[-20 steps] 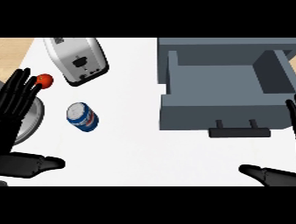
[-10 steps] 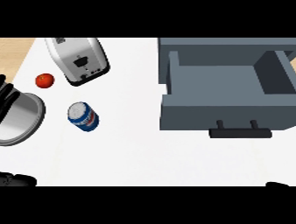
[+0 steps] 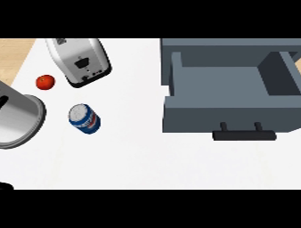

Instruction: Pick up the can, place it into the drawer and close the drawer

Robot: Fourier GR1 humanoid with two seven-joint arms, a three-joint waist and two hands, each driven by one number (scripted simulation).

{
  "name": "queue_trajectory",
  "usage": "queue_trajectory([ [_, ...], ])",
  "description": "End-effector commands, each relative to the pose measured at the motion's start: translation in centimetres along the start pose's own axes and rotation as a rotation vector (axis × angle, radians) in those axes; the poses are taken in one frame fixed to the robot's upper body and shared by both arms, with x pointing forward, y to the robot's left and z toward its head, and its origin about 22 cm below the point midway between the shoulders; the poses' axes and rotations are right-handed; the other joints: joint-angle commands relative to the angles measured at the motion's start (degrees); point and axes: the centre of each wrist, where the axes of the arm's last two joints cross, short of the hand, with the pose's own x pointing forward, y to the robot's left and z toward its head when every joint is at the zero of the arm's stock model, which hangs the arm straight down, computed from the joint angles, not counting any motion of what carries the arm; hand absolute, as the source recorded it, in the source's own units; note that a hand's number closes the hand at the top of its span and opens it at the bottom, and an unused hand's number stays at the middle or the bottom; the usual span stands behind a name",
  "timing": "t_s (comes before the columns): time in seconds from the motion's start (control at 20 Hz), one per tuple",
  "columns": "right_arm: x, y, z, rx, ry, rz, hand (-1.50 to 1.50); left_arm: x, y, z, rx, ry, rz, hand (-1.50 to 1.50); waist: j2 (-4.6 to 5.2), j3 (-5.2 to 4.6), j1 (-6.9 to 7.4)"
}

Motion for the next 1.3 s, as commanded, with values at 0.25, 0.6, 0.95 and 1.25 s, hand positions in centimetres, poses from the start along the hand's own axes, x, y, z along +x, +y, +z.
queue_trajectory([
  [0.25,0.5,-3.4,0.8,0.003,-0.015,0.010,-1.50,-0.2,0.4,-1.8,0.001,0.054,0.140,-1.50,0.03,-0.01,-0.05],
  [0.6,0.5,-5.5,2.6,0.016,-0.006,0.001,-1.50,-2.0,-1.0,-5.1,0.005,0.101,0.175,-1.50,0.07,-0.01,-0.27],
  [0.95,2.4,-5.6,3.2,-0.009,0.007,0.008,-1.50,-6.5,-3.8,-4.9,0.025,0.132,0.165,-1.50,0.04,-0.03,-0.20],
  [1.25,0.8,-5.5,3.6,0.002,0.020,0.016,-1.50,-7.9,-2.9,-8.2,0.023,0.152,0.146,-1.50,0.08,-0.02,-0.19],
])
